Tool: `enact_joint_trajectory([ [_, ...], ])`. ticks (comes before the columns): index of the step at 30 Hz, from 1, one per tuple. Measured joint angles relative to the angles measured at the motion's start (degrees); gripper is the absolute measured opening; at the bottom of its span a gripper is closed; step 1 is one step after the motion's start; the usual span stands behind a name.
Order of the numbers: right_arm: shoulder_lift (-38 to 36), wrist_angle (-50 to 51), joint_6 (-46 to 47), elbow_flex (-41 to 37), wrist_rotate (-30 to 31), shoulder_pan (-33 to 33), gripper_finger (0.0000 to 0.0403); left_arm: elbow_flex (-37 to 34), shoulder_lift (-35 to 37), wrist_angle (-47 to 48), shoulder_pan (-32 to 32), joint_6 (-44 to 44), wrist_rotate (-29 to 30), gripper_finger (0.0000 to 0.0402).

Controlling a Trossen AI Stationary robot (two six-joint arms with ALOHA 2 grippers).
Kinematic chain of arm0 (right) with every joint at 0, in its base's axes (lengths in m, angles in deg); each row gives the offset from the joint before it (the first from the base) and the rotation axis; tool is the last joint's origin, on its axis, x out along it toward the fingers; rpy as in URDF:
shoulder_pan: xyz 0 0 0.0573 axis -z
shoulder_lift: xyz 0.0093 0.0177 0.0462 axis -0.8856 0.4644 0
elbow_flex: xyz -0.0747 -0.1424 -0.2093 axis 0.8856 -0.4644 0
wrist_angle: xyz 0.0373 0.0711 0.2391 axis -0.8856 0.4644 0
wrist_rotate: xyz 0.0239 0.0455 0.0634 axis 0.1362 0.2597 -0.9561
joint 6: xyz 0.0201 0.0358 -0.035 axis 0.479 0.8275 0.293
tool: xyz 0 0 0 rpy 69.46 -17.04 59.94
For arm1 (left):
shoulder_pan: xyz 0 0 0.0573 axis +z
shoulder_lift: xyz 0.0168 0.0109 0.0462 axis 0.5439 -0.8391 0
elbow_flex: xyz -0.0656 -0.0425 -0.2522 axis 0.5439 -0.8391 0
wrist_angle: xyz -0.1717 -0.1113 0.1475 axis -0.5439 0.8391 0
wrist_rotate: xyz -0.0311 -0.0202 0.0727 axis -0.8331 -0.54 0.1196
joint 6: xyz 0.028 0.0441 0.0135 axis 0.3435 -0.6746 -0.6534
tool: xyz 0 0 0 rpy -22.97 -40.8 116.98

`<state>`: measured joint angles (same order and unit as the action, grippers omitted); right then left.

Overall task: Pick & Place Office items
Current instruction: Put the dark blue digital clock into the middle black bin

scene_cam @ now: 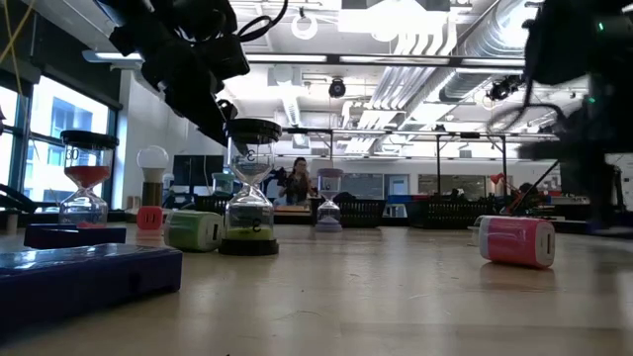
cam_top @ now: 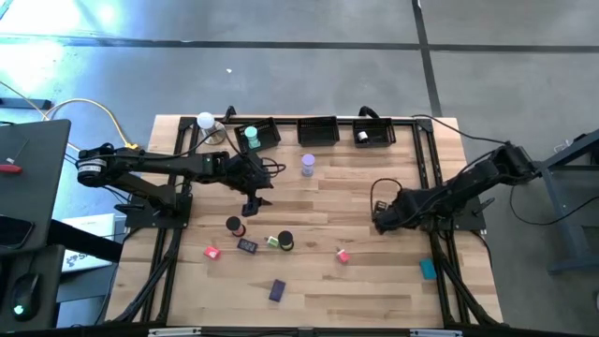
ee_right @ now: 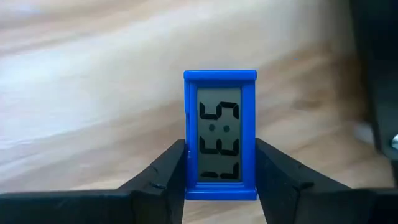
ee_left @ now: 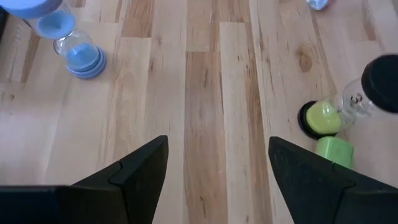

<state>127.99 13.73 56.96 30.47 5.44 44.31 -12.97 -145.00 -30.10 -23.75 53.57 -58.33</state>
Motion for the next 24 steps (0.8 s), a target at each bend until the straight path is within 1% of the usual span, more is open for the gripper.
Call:
enact_joint_trajectory([
  [4, 0.04, -9.06, -5.92, 2.85, 7.83, -0.43, 0.014, 0.0, 0.0, -0.48, -0.01, 4.32, -0.01, 0.0271],
  [8, 0.0, -20.09, -13.03, 3.87, 20.48, -0.28, 0.014, -0.04, 0.01, -1.26, 0.0, 10.29, 0.0, 0.0271],
  [10, 0.0, -26.51, -19.23, 3.87, 25.96, -0.26, 0.014, -0.04, 0.0, -1.25, -0.01, 13.19, 0.01, 0.0271],
  [12, 0.0, -33.23, -27.37, 3.89, 29.16, -0.28, 0.014, -0.04, 0.0, -1.7, -0.01, 15.32, 0.01, 0.0271],
  [14, -0.02, -39.45, -36.85, 3.89, 30.97, -0.06, 0.014, -0.04, 0.0, -3.26, -0.01, 16.83, 0.01, 0.0271],
  [18, -0.07, -50.17, -57.53, 3.92, 31.61, 0.22, 0.014, -0.04, 0.0, -8.83, 0.0, 20.17, 0.05, 0.0271],
  [21, -0.09, -55.36, -66.66, 3.92, 30.69, 0.18, 0.014, -0.04, 0.0, -11.42, -0.1, 22.08, 0.11, 0.0271],
  [24, -0.09, -59.8, -75.61, 3.92, 29.04, 0.18, 0.014, -0.04, 0.0, -14.52, -0.72, 20.54, 0.86, 0.0271],
])
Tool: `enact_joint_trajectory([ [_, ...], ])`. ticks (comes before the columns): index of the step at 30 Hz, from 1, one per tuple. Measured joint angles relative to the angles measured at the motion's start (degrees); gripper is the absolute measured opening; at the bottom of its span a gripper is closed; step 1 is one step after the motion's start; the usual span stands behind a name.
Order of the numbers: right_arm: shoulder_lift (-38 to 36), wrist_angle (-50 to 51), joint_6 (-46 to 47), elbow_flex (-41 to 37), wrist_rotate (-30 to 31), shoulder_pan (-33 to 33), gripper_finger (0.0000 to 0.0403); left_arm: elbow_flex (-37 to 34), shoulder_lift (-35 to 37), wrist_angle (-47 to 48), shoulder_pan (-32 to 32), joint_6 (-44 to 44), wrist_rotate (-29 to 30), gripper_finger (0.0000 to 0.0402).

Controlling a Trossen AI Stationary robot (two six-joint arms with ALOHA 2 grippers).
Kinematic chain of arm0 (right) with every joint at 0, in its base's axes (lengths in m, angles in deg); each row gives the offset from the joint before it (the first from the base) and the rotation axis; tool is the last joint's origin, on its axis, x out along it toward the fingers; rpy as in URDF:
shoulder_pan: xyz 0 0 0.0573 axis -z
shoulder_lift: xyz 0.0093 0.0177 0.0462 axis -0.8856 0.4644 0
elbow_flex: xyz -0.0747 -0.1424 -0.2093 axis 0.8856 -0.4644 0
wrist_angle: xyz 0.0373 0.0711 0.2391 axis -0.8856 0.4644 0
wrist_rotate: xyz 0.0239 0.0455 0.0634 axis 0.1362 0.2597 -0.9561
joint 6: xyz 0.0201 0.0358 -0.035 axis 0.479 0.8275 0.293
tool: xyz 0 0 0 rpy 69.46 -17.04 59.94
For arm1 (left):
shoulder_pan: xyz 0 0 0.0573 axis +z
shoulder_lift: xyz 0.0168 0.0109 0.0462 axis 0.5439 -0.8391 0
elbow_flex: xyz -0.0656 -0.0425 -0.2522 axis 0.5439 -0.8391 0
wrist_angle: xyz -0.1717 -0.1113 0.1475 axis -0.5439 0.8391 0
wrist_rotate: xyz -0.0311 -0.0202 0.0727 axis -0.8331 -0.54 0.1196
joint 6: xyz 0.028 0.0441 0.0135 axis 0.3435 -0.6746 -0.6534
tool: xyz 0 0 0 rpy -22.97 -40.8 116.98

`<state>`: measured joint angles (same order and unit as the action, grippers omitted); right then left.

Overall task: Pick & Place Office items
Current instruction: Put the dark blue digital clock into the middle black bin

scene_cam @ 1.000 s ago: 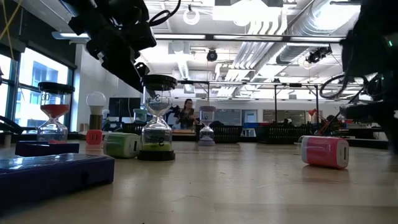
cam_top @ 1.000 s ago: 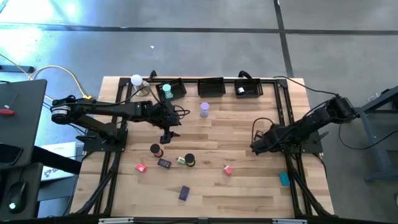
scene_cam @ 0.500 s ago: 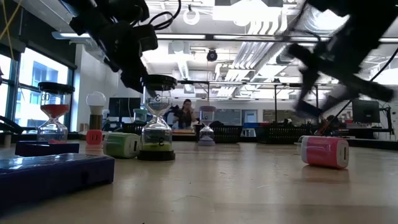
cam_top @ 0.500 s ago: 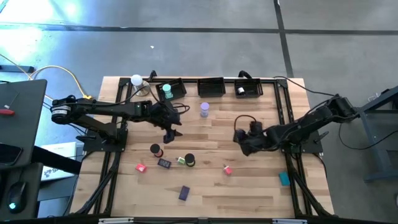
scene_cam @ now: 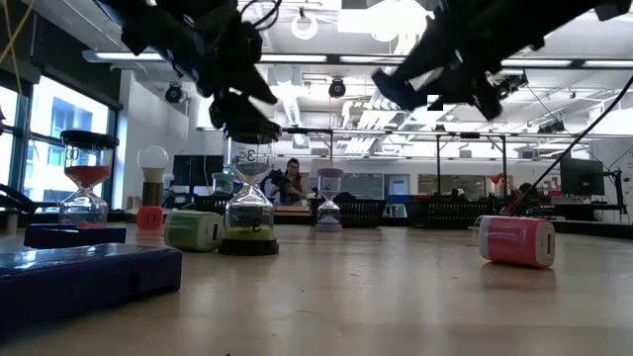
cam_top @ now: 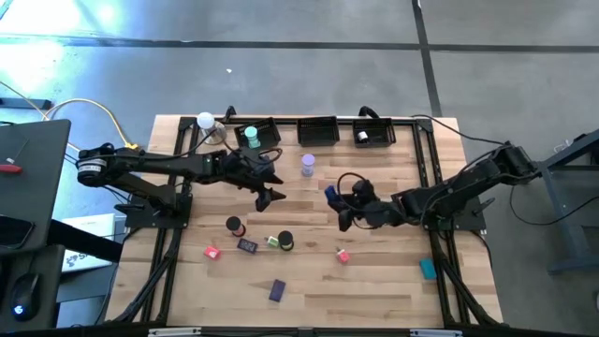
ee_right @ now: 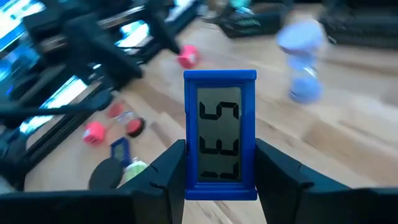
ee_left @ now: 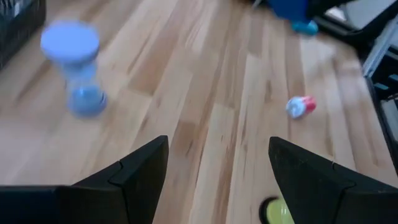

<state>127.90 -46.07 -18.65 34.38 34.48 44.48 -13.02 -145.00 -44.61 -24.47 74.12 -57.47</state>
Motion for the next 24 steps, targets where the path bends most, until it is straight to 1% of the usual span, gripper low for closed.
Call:
enact_joint_trajectory([
  [4, -0.02, -6.02, -13.66, 0.04, -0.97, -0.02, 0.014, 0.0, 0.0, -5.55, -1.78, -4.79, 1.25, 0.0271],
  [7, -0.02, -9.25, -21.93, 0.11, -1.15, -0.02, 0.0143, 0.0, 0.0, -10.92, -3.69, -9.53, 1.27, 0.0271],
  [12, -0.04, -12.27, -32.97, 0.11, -1.55, -0.02, 0.0139, 0.0, 0.02, -20.31, -6.98, -19.51, 1.25, 0.0271],
  [16, -0.05, -15.17, -40.59, 0.11, -1.71, 0.38, 0.0139, 0.0, 0.02, -24.71, -9.05, -26.75, 1.25, 0.0271],
  [19, -0.07, -18.02, -46.12, 0.11, -2.51, 0.84, 0.0139, 0.0, 0.02, -26.63, -9.96, -27.63, 1.36, 0.0271],
  [21, -0.07, -20.21, -50.2, 0.11, -3.21, 1.09, 0.0139, 0.0, 0.02, -28.0, -10.31, -26.07, 2.98, 0.0271],
  [24, -0.07, -23.28, -55.17, 0.11, -6.0, 1.56, 0.0139, 0.0, 0.02, -30.65, -10.3, -22.46, 5.08, 0.0271],
])
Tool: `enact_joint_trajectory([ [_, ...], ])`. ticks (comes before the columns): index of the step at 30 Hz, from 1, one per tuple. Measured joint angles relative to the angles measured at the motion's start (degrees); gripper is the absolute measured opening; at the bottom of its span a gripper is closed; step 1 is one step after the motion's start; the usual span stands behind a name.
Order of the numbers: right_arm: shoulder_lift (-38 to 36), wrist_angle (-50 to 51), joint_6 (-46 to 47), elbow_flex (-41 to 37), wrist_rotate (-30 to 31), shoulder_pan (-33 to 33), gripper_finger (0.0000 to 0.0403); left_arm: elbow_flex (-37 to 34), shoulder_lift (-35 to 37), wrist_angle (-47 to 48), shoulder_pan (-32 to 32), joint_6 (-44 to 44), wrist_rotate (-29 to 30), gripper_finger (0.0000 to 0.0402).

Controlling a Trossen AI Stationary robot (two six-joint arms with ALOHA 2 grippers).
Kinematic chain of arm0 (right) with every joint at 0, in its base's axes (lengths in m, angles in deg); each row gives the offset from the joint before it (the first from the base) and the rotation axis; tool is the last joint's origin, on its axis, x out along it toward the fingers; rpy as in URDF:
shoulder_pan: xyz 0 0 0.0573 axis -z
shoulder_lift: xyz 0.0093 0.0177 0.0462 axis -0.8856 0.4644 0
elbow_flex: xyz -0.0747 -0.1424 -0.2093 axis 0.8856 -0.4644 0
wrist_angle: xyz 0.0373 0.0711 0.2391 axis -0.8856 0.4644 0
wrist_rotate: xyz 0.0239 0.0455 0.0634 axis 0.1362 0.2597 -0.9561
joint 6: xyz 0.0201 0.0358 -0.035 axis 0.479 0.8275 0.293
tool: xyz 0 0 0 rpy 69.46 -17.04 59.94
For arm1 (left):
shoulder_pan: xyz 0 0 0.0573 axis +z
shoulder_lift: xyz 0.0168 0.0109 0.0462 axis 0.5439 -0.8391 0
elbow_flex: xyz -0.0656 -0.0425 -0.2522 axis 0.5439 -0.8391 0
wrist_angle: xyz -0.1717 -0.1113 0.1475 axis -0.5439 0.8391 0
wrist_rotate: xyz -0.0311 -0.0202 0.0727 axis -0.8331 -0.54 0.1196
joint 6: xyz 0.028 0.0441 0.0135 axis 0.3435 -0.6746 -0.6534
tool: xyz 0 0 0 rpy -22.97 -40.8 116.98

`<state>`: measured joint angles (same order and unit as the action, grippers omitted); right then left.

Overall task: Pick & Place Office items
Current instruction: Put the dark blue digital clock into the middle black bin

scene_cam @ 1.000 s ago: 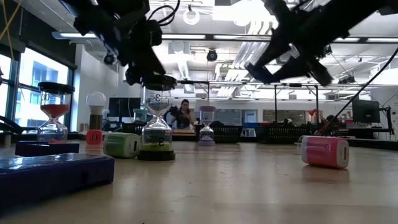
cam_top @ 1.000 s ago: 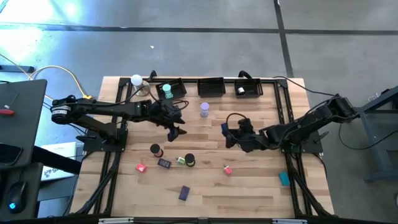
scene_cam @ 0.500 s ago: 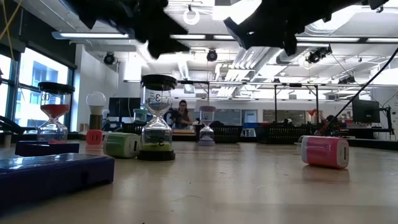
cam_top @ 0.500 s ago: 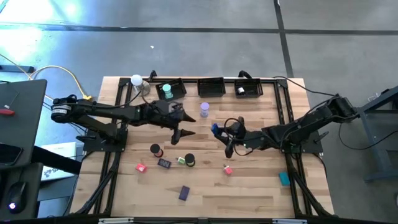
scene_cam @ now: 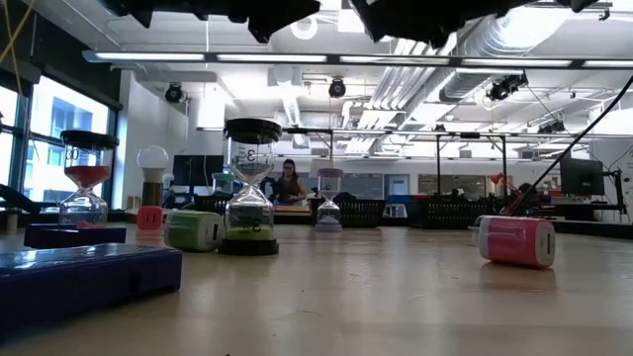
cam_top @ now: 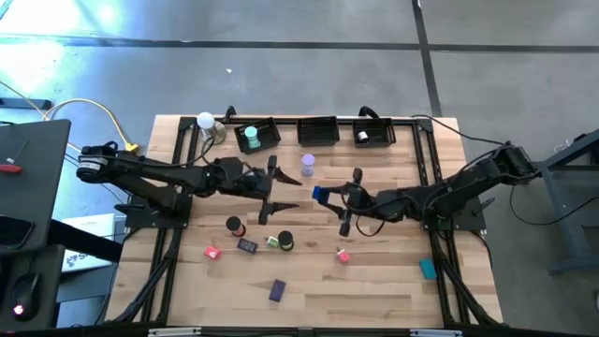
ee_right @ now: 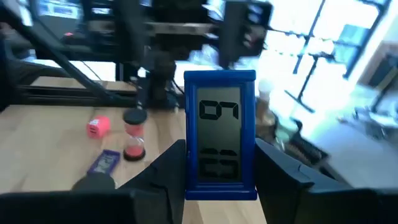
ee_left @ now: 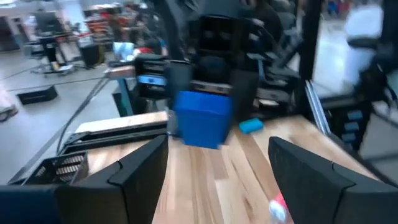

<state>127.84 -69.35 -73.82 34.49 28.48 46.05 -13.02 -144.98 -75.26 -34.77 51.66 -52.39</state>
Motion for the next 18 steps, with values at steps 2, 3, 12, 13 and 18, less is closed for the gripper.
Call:
enact_joint_trajectory([
  [2, 0.0, -2.11, -2.57, 0.0, -1.76, 0.41, 0.0139, 0.0, 0.0, -1.37, 0.04, 1.15, 0.47, 0.0271],
  [3, 0.0, -3.09, -3.77, 0.0, -2.98, 0.63, 0.0139, 0.0, 0.0, -2.02, 0.04, 1.04, 0.49, 0.0271],
  [12, 0.0, -7.89, -9.84, 0.02, -10.98, 3.57, 0.0139, 0.0, 0.0, -5.49, 0.02, -3.11, 0.45, 0.0271],
  [13, 0.0, -8.03, -9.84, 0.02, -12.02, 4.18, 0.0139, 0.0, 0.0, -5.54, 0.04, -3.7, 0.49, 0.0271],
  [18, 0.0, -8.03, -9.75, 0.02, -14.91, 6.82, 0.0139, 0.08, -1.36, -7.9, 0.2, -4.41, 0.66, 0.0271],
])
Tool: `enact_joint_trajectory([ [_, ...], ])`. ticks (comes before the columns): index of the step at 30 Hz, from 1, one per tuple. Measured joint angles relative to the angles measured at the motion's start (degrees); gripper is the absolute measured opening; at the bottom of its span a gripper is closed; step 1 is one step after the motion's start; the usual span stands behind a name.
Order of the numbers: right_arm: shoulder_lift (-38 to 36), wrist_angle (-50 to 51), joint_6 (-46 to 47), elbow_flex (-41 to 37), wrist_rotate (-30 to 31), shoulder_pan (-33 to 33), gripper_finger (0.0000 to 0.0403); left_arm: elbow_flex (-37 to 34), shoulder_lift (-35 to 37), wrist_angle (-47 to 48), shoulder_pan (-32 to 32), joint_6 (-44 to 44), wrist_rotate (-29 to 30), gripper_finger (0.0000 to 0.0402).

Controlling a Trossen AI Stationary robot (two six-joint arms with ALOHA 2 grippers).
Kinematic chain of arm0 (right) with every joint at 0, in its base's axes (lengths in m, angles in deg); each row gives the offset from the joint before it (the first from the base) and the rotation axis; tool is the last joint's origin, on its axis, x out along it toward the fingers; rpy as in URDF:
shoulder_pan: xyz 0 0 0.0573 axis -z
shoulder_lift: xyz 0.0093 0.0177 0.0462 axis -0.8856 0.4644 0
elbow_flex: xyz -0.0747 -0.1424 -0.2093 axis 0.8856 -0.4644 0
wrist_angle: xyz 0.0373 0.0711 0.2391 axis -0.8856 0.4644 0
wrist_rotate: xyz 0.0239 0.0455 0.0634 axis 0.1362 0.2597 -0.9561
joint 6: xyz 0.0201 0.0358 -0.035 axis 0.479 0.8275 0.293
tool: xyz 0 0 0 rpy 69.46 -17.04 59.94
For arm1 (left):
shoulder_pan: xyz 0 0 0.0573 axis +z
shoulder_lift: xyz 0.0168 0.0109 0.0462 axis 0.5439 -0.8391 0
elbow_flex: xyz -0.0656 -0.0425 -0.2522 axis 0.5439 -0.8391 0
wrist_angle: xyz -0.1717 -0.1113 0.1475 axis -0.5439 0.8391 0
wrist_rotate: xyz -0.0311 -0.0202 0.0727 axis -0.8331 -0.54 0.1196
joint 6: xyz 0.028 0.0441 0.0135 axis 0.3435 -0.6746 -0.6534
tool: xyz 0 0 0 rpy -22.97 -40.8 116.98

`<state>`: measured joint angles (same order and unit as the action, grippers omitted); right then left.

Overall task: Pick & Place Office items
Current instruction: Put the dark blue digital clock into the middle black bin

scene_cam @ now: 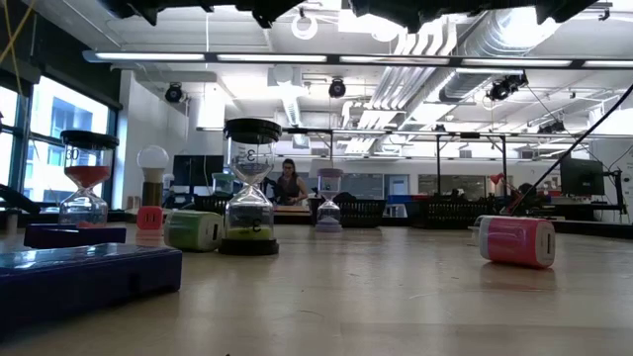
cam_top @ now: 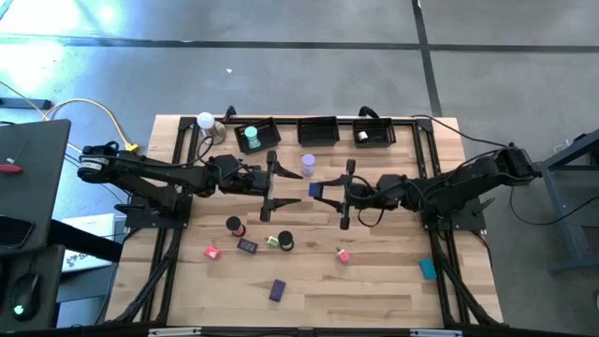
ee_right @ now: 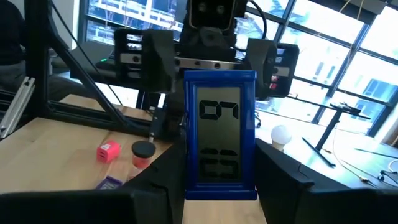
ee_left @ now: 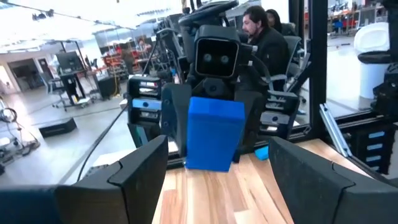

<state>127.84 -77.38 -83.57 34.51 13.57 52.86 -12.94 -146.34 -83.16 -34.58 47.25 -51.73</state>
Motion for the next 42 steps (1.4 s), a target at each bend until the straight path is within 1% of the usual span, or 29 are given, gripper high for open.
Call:
enact_joint_trajectory([
  [3, 0.51, -0.69, 0.11, 0.02, -1.34, 0.97, 0.0139, 0.01, -3.09, -4.35, 0.0, -0.58, 0.0, 0.0271],
  [7, 1.31, -1.18, 0.01, 0.02, -1.4, 1.06, 0.0139, -0.01, -7.87, -11.03, 0.0, -3.22, 0.01, 0.0271],
  [12, 2.05, -1.36, -0.04, 0.04, -1.25, 1.04, 0.0139, -0.01, -11.31, -18.86, 0.0, -2.36, 0.0, 0.0271],
  [15, 2.01, -1.23, 0.01, 0.04, -1.18, 1.04, 0.0139, -0.01, -11.84, -20.58, 0.0, -1.5, -0.01, 0.0271],
  [27, 2.01, -0.96, 0.16, 0.04, -1.35, 1.02, 0.0139, -0.01, -12.6, -20.03, 1.37, -1.28, 0.06, 0.0269],
  [31, 2.01, -0.78, 0.2, 0.02, -1.17, 1.06, 0.0139, -0.01, -12.58, -19.62, 2.1, -1.25, -0.07, 0.0247],
  [40, 1.95, 0.03, 1.89, 0.02, -1.5, 1.81, 0.0139, -0.02, -12.58, -19.65, 2.23, -1.04, -0.21, 0.0155],
  [42, 1.92, 0.54, 1.98, 0.02, -1.7, 2.06, 0.0139, -0.03, -12.58, -19.54, 2.22, -1.02, 0.02, 0.0145],
])
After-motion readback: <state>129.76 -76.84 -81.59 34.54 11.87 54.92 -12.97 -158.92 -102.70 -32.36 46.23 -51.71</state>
